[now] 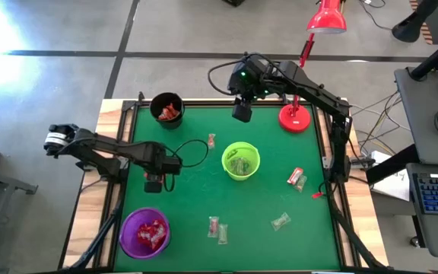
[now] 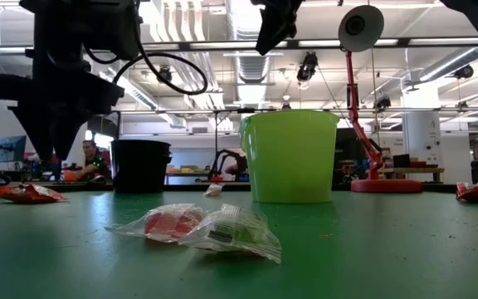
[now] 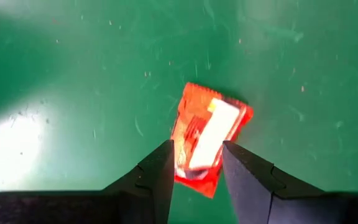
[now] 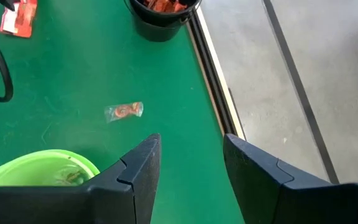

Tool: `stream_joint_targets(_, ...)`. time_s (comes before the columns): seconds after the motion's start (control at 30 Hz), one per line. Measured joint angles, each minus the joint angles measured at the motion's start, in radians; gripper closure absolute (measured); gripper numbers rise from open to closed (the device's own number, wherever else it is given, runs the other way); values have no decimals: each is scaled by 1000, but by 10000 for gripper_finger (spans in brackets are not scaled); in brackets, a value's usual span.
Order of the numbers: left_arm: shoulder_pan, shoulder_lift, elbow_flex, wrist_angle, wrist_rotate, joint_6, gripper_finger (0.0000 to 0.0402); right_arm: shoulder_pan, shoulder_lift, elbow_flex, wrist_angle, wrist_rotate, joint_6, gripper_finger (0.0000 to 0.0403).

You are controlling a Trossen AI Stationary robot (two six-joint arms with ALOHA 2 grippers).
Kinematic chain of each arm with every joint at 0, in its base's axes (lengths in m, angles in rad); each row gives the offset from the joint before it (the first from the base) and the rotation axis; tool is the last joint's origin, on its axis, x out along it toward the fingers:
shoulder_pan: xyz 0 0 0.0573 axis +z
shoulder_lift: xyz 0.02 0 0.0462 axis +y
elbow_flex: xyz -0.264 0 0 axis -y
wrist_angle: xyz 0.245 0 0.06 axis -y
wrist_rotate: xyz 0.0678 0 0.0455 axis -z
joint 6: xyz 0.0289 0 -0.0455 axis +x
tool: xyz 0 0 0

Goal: Sort candy
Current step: Put the orange chocolate into the black bucket

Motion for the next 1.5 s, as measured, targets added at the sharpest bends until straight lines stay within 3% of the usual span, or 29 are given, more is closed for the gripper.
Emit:
stream_joint_targets(0.27,-10,-11,20,-7,-185,-69,286,0,0,0,-2,0,-9,246)
stream_joint_targets(0.57,-10,-9,31,-39,-92,-135,286,0,0,0,-18,-2,7,248)
stream_joint_targets(1.0,-6,-9,30,-80,-128,-198,286,0,-1,0,-13,-2,57,250)
stream_joint_targets(1.2,-6,-22,-8,32,-82,-173,286,2,-1,0,-13,-1,81,255)
stream_joint_targets(1.3,-6,-51,-54,123,6,-105,286,3,-1,0,-13,-2,81,253)
stream_joint_targets(1.5,-5,-102,-108,118,147,-41,286,3,-1,0,-18,-1,81,256)
